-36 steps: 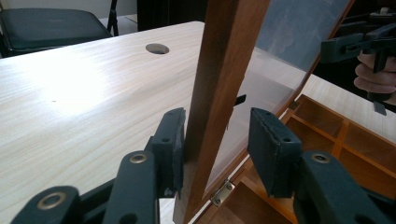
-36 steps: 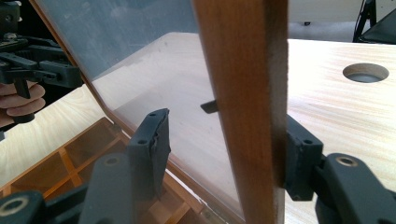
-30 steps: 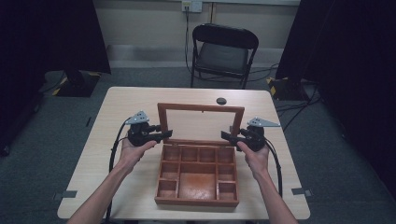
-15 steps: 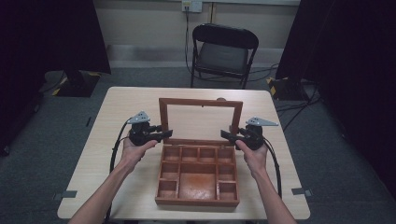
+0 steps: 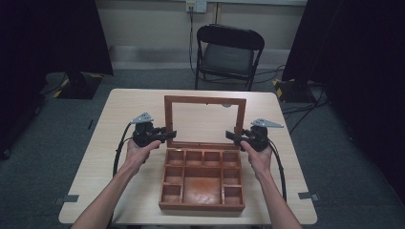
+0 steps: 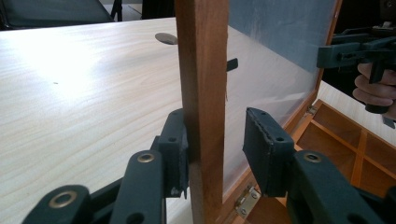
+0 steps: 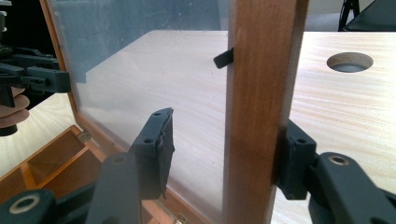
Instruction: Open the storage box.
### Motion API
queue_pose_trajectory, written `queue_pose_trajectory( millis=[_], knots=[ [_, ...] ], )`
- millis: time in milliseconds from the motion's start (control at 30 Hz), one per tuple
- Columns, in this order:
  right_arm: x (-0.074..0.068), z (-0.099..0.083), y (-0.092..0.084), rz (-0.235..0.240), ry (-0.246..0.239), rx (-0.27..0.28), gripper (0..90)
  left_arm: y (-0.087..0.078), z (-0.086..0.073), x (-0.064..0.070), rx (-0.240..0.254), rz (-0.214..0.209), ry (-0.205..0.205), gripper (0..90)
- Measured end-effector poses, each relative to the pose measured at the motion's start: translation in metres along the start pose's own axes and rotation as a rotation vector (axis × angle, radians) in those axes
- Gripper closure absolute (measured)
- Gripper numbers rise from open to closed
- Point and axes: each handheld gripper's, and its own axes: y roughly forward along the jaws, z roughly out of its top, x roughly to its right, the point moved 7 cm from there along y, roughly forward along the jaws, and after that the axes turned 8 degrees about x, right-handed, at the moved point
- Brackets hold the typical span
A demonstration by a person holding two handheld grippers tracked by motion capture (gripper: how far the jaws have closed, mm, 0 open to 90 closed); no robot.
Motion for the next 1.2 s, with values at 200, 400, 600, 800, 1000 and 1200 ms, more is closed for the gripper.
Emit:
queue_pose_trajectory(
  millis=[200, 400, 600, 800, 1000, 1200],
  knots=[
    [0.003, -0.003, 0.005, -0.004, 0.023, -0.003, 46.4, 0.001, -0.004, -0.003, -0.018, 0.006, -0.004, 61.6],
    [0.008, -0.005, 0.009, -0.014, 0.036, -0.004, 45.2, 0.006, -0.007, -0.007, -0.023, 0.019, -0.025, 59.4],
    [0.014, -0.010, 0.014, -0.029, 0.053, -0.016, 43.2, 0.009, -0.013, -0.012, -0.054, 0.032, -0.035, 56.0],
    [0.019, -0.017, 0.020, -0.036, 0.077, -0.034, 39.1, 0.016, -0.020, -0.016, -0.075, 0.031, -0.081, 49.8],
    [0.022, -0.023, 0.026, -0.050, 0.090, -0.055, 33.8, 0.021, -0.028, -0.020, -0.105, 0.024, -0.117, 44.0],
    [0.026, -0.028, 0.030, -0.081, 0.101, -0.068, 26.1, 0.027, -0.036, -0.022, -0.139, 0.021, -0.137, 35.6]
  ],
)
